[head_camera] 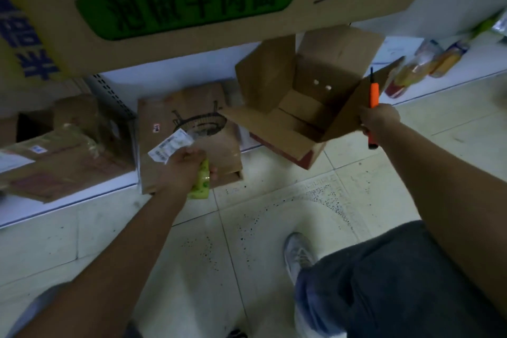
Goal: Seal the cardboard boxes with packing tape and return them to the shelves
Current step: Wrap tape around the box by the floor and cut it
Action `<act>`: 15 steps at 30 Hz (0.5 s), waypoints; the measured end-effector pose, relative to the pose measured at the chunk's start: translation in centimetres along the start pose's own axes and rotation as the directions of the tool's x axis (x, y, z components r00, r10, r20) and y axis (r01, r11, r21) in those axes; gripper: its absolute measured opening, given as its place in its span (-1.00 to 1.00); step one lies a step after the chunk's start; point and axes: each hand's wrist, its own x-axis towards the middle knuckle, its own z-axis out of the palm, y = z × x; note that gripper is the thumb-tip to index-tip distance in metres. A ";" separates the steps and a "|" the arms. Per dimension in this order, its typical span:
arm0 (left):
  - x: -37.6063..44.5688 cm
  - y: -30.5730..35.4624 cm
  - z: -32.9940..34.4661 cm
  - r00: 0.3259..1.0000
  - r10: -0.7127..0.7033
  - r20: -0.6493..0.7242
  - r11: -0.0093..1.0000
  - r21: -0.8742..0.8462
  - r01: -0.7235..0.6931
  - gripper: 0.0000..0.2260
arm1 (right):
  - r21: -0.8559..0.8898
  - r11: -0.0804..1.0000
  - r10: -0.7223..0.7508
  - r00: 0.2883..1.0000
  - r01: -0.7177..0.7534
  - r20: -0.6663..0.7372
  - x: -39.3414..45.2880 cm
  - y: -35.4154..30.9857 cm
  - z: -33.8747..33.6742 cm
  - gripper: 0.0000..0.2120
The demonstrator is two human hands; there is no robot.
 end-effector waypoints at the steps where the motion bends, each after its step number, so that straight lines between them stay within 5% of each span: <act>1: -0.8 0.1 0.4 1.000 0.015 0.003 1.000 0.006 -0.015 -0.76 | 0.067 0.998 -0.003 0.999 0.001 0.036 0.2 0.2 -1.2 -0.84; 5: -4.1 1.3 2.3 1.000 0.018 -0.008 0.999 0.038 -0.018 -0.79 | 0.239 0.971 -0.038 0.979 -0.012 0.200 -1.1 0.3 -4.4 -0.94; 9: -5.4 2.0 3.7 0.985 -0.164 0.051 0.982 -0.091 0.168 -0.72 | 0.257 0.966 -0.105 0.963 0.039 0.248 -3.5 0.9 -6.5 -0.94; 12: -5.8 1.2 4.5 0.996 -0.090 0.011 0.991 -0.095 0.091 -0.72 | 0.258 0.962 -0.156 0.955 0.089 0.251 -5.1 1.6 -7.8 -0.90; 15: -5.6 0.3 5.9 0.999 -0.034 -0.021 0.999 -0.011 0.033 -0.50 | 0.293 0.941 -0.250 0.935 0.172 0.254 -7.6 2.0 -8.7 -0.84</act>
